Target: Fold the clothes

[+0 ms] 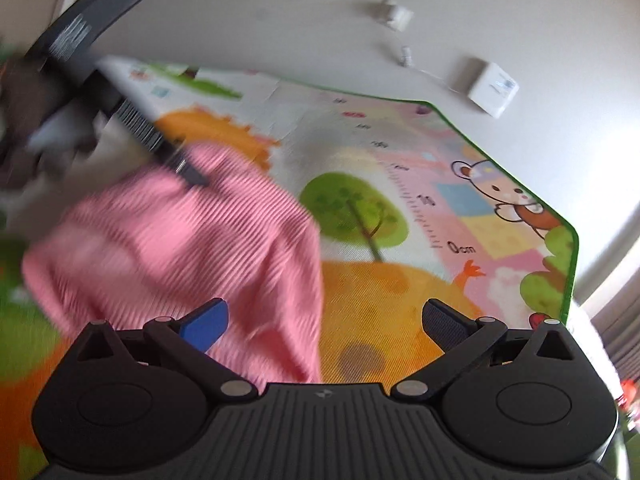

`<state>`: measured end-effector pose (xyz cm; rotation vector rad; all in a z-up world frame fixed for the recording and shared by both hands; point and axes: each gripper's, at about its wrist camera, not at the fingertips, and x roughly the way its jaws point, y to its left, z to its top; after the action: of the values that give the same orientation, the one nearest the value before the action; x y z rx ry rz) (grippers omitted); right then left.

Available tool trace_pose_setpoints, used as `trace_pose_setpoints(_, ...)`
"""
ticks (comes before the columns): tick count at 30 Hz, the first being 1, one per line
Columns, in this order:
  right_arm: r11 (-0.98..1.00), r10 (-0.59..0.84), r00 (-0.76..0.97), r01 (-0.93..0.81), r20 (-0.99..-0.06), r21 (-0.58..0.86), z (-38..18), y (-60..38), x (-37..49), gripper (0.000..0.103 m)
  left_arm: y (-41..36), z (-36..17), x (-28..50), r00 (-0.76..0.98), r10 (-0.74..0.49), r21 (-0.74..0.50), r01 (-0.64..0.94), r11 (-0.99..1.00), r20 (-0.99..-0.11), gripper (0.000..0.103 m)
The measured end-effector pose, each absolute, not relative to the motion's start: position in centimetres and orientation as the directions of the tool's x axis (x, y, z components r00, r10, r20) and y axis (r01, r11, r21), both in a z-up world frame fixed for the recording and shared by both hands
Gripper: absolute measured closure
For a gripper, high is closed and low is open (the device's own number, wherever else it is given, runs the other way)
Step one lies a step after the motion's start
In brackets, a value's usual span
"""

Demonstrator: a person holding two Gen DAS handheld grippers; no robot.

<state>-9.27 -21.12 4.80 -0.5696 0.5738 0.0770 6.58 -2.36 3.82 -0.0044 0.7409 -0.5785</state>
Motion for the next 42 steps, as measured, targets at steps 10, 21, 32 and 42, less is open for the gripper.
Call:
trace_pose_setpoints(10,0.758,-0.196,0.929,-0.059,-0.313,-0.649,3.2,-18.3,-9.0,0.000,-1.3,4.8,6.0,0.581,-0.519,-0.235,0.495,0.837,-0.627,0.000)
trace_pose_setpoints(21,0.726,-0.318,0.948,0.255,0.018,-0.639,8.4,-19.8,-15.0,0.000,-1.3,4.1,4.2,0.554,-0.540,-0.229,0.532,0.815,-0.633,0.000)
trace_pose_setpoints(32,0.998,0.011,0.915,-0.034,-0.402,-0.050,11.6,-26.1,-7.9,0.000,-1.7,2.1,2.7,0.469,-0.566,-0.255,0.572,0.779,-0.678,0.000)
trace_pose_setpoints(42,0.981,-0.082,0.751,-0.053,-0.655,-0.184,2.0,-23.5,1.2,0.000,-0.4,2.6,2.4,0.415,-0.644,-0.337,0.602,0.724,-0.643,0.000)
